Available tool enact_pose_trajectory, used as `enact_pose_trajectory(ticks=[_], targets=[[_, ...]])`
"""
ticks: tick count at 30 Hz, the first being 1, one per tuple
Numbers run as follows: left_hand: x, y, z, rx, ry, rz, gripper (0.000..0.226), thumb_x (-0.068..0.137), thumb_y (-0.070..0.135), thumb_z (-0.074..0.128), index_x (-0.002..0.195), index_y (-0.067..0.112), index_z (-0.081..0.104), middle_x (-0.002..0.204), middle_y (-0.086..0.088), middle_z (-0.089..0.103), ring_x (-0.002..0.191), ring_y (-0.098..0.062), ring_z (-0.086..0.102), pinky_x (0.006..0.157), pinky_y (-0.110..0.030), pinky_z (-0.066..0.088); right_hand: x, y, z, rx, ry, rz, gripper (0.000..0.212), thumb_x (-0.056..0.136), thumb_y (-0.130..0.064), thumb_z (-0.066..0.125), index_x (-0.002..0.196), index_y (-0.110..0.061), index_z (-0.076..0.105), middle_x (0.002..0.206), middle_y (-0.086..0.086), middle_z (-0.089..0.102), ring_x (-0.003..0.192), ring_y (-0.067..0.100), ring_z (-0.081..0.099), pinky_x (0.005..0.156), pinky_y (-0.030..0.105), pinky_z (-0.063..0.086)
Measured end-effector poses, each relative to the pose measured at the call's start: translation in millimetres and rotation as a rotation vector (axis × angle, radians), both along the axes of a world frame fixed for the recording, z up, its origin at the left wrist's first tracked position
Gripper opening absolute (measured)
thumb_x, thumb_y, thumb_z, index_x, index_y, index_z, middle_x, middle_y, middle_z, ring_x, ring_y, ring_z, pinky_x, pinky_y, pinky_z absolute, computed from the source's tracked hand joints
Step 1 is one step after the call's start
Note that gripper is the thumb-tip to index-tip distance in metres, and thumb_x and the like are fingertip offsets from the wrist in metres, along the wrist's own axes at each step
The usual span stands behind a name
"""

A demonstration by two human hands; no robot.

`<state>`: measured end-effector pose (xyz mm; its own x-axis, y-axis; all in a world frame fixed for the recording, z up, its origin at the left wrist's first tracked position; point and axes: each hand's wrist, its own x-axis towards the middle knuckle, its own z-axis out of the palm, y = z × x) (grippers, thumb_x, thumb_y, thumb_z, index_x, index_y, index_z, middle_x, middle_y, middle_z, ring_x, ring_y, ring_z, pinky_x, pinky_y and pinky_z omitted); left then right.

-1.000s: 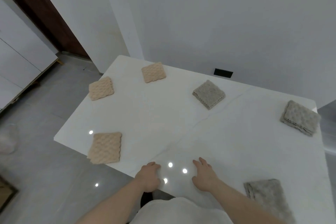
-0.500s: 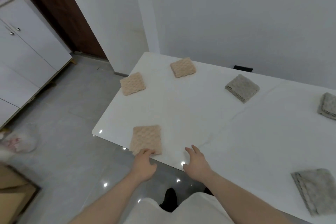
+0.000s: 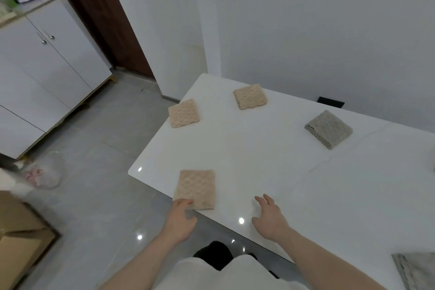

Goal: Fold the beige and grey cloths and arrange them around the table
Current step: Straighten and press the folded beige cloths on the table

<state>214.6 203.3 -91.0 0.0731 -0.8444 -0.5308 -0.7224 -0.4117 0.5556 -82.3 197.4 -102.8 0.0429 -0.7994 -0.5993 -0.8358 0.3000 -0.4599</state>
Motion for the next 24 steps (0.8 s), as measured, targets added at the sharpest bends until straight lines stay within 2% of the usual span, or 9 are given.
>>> enact_pose_trajectory(ticks=[6,9,11,15,20,24], targets=[[13,-18,6,0.030,-0.021,0.001,0.057,0.088,0.016,0.064,0.143,0.015,0.049,0.142,-0.001,0.040,0.121,-0.010,0.046,0.103,-0.017,0.032,21,-14,3,-0.021,-0.063,0.012,0.070,0.094,-0.029,0.054,0.157,-0.026,0.022,0.166,-0.002,0.008,0.149,0.024,0.024,0.115,0.035,0.034],[21,-37,2,0.054,-0.038,-0.001,0.063,0.088,0.023,0.069,0.146,0.014,0.045,0.147,-0.004,0.036,0.127,-0.015,0.046,0.110,-0.021,0.034,32,-22,1,-0.017,-0.069,-0.014,0.070,0.095,-0.030,0.054,0.157,-0.026,0.022,0.166,-0.002,0.009,0.148,0.023,0.025,0.115,0.034,0.032],[28,-52,-1,0.078,-0.038,-0.021,0.070,0.087,0.020,0.068,0.150,0.012,0.039,0.150,-0.006,0.033,0.135,-0.019,0.043,0.115,-0.027,0.033,41,-26,-2,-0.014,-0.070,-0.050,0.071,0.095,-0.031,0.054,0.158,-0.025,0.022,0.166,-0.001,0.009,0.148,0.022,0.027,0.115,0.033,0.032],[48,-84,-9,0.132,-0.040,-0.048,0.075,0.085,0.025,0.067,0.152,0.018,0.034,0.152,-0.004,0.031,0.132,-0.023,0.047,0.113,-0.036,0.040,68,-37,-11,0.019,-0.089,-0.175,0.072,0.095,-0.032,0.055,0.158,-0.023,0.022,0.166,-0.001,0.010,0.147,0.020,0.030,0.112,0.031,0.034],[81,-121,-21,0.182,-0.028,-0.231,0.077,0.091,0.049,0.063,0.154,0.023,0.029,0.152,0.000,0.033,0.131,-0.021,0.049,0.109,-0.032,0.042,118,-50,-17,0.056,-0.130,-0.414,0.072,0.094,-0.028,0.057,0.157,-0.018,0.024,0.162,0.002,0.023,0.146,0.019,0.032,0.115,0.030,0.029],[102,-145,-34,0.278,0.037,-0.322,0.078,0.094,0.037,0.062,0.158,0.017,0.022,0.155,-0.007,0.036,0.132,-0.022,0.047,0.111,-0.035,0.042,158,-55,-22,0.068,-0.126,-0.550,0.077,0.088,-0.029,0.060,0.157,-0.019,0.026,0.160,0.005,0.030,0.141,0.020,0.039,0.115,0.032,0.032]])
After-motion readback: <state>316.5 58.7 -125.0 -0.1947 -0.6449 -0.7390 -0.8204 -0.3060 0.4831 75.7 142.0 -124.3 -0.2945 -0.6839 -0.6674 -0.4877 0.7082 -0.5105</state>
